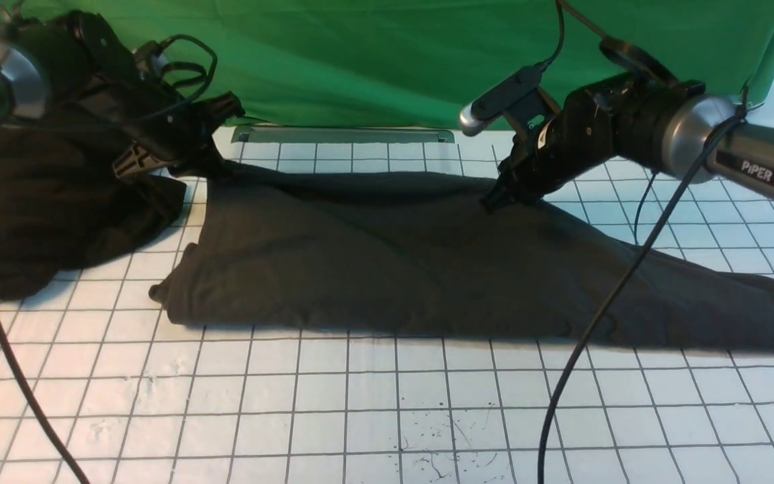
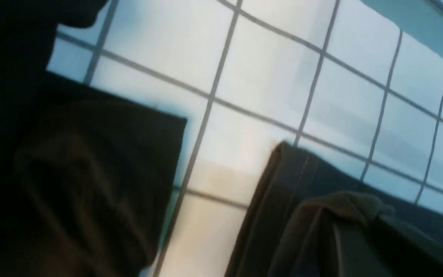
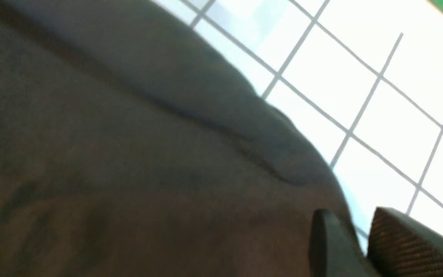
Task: Fold a long-sleeved shirt over a white checkered tablecloth.
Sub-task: 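Fold the black garment in half by bringing its near edge over to the far edge, then pull the folded dark garment lengthwise by its ends to straighten it flat on the table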
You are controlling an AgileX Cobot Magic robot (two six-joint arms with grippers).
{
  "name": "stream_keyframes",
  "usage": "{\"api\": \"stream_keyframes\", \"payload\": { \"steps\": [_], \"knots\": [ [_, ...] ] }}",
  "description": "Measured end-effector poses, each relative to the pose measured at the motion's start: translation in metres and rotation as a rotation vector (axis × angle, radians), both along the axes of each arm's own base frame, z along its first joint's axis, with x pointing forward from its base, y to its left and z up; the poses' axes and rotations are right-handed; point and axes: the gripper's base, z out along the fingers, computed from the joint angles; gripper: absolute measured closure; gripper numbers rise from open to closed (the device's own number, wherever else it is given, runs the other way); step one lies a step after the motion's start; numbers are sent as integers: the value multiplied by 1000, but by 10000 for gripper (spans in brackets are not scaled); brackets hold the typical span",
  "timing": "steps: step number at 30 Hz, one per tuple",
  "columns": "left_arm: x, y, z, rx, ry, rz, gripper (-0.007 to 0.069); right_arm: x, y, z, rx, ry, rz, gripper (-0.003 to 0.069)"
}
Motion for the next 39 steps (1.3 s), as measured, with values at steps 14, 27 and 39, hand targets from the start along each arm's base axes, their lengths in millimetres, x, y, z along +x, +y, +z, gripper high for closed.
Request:
{"api": "stream_keyframes", "payload": {
  "steps": [14, 27, 39],
  "knots": [
    [17, 1, 15, -16, -82, 10, 312, 8, -12, 18, 41, -75, -41, 389],
    [-9, 1, 142, 146, -141, -231, 272, -47, -110, 137, -80, 275, -284, 636],
    [-10, -3, 123, 132, -78, -323, 624, -87, -223, 69, 53, 494, -632, 467]
  ]
}}
